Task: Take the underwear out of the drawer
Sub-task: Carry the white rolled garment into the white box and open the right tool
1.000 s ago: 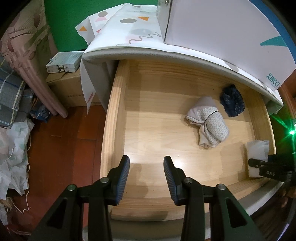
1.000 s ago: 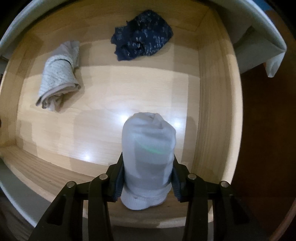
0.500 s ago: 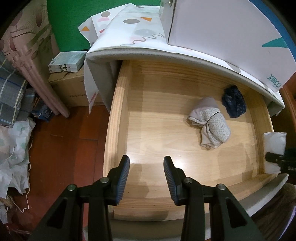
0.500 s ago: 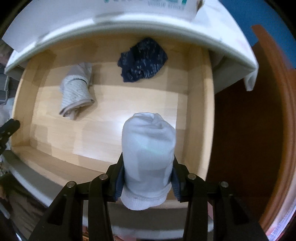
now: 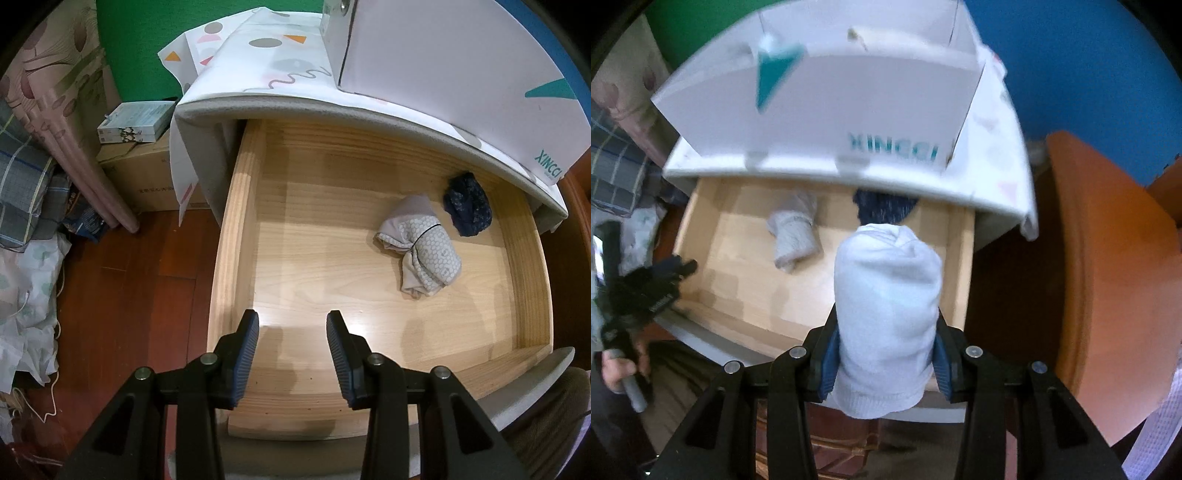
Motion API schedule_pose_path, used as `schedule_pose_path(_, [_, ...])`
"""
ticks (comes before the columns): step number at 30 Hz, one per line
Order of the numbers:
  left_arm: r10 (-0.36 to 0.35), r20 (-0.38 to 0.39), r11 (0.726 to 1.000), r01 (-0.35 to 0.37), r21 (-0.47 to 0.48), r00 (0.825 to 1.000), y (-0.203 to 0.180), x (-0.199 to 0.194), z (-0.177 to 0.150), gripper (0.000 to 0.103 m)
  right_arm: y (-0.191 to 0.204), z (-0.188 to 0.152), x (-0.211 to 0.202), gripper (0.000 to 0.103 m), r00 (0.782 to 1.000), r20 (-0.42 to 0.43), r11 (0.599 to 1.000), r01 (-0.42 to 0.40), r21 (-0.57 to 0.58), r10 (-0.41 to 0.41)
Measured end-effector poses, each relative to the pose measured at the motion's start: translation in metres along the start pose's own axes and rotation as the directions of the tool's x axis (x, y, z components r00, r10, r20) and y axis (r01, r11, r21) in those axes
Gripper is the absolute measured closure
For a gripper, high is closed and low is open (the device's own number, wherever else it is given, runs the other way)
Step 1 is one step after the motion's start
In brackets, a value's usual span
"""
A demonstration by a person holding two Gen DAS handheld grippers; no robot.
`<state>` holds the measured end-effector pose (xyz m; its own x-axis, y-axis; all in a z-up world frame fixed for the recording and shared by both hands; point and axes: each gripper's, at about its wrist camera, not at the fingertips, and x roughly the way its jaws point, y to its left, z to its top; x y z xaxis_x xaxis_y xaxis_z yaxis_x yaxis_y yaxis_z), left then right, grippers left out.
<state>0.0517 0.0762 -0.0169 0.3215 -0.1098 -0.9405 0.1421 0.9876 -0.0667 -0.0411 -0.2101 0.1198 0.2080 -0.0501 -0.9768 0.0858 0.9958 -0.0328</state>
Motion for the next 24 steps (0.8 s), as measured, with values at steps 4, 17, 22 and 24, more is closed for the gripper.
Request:
schedule_pose_path(4, [0.003, 0.001, 1.000, -0.003, -0.002, 1.000, -0.001, 0.000, 0.000, 0.064, -0.001, 0.017, -0.031, 0.064, 0.998, 0.063, 1.000, 0.005, -0.003, -0.005])
schedule_pose_path(17, [0.009, -0.004, 1.000, -0.009, 0.001, 1.000, 0.000, 0.001, 0.000, 0.064, 0.006, 0.106, -0.082, 0.064, 0.974, 0.220, 0.999, 0.046, 0.007, -0.047])
schedule_pose_path(22, [0.008, -0.009, 1.000, -0.008, -0.005, 1.000, 0.001, 0.002, 0.000, 0.064, 0.017, 0.145, -0.066, 0.064, 0.973, 0.212, 0.996, 0.091, -0.002, -0.088])
schedule_pose_path(24, [0.009, -0.009, 1.000, -0.009, -0.007, 1.000, 0.001, 0.002, 0.000, 0.064, 0.020, 0.158, -0.054, 0.064, 0.975, 0.196, 0.994, 0.111, -0.005, -0.108])
